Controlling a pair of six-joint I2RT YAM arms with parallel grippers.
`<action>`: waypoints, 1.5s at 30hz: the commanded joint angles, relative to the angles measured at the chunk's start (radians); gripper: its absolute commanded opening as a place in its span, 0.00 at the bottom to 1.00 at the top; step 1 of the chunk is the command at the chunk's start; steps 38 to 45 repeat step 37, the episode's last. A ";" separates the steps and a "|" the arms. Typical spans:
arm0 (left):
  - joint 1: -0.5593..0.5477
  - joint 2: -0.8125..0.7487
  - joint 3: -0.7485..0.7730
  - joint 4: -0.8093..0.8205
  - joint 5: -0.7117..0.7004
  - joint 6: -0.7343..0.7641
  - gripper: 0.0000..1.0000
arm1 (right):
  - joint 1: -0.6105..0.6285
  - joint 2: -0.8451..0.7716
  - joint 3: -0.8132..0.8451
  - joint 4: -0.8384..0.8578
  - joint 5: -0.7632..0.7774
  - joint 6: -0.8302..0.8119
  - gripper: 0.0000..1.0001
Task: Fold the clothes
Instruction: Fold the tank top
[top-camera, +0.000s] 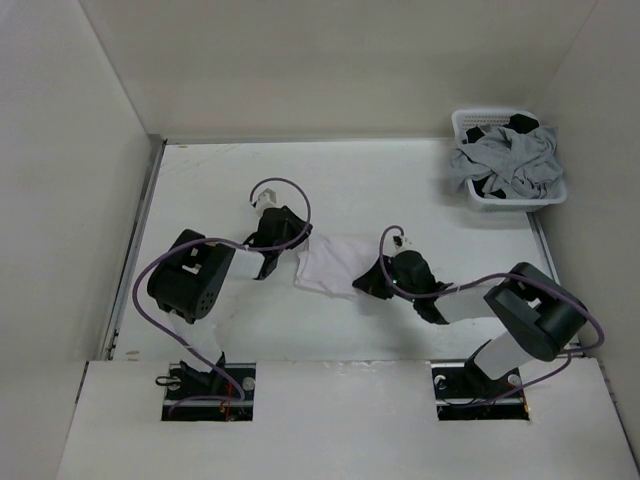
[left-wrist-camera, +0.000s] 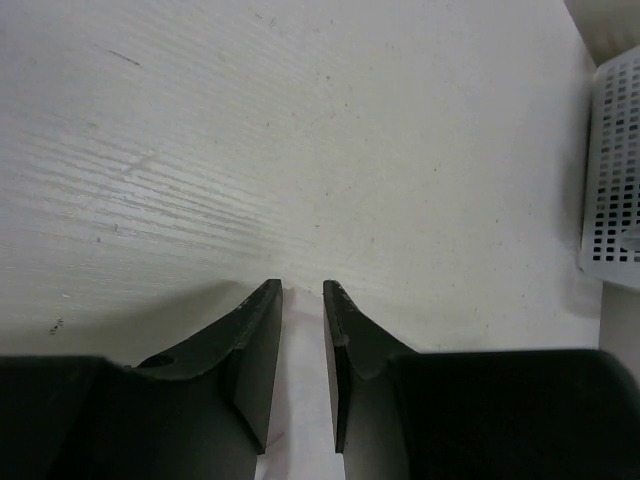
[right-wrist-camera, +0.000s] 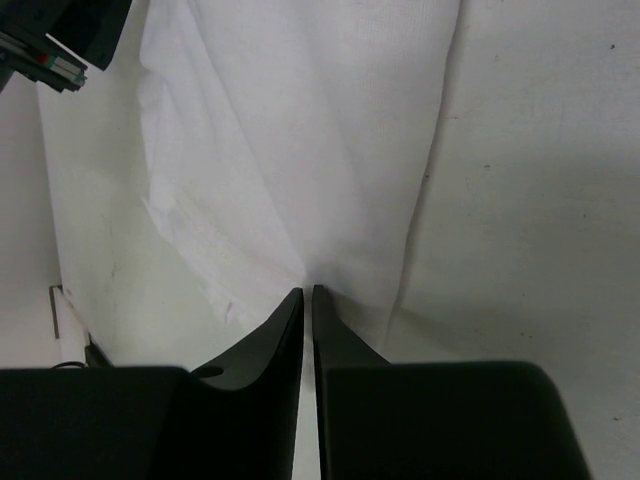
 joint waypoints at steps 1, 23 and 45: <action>0.002 -0.075 -0.002 0.084 0.036 0.015 0.23 | 0.018 -0.012 -0.024 0.029 0.022 0.014 0.16; -0.015 -1.012 -0.422 -0.559 -0.151 0.147 0.63 | -0.248 -0.700 -0.118 -0.121 0.339 -0.218 0.72; 0.033 -1.020 -0.424 -0.607 -0.135 0.179 0.68 | -0.367 -0.618 -0.168 -0.055 0.319 -0.163 0.75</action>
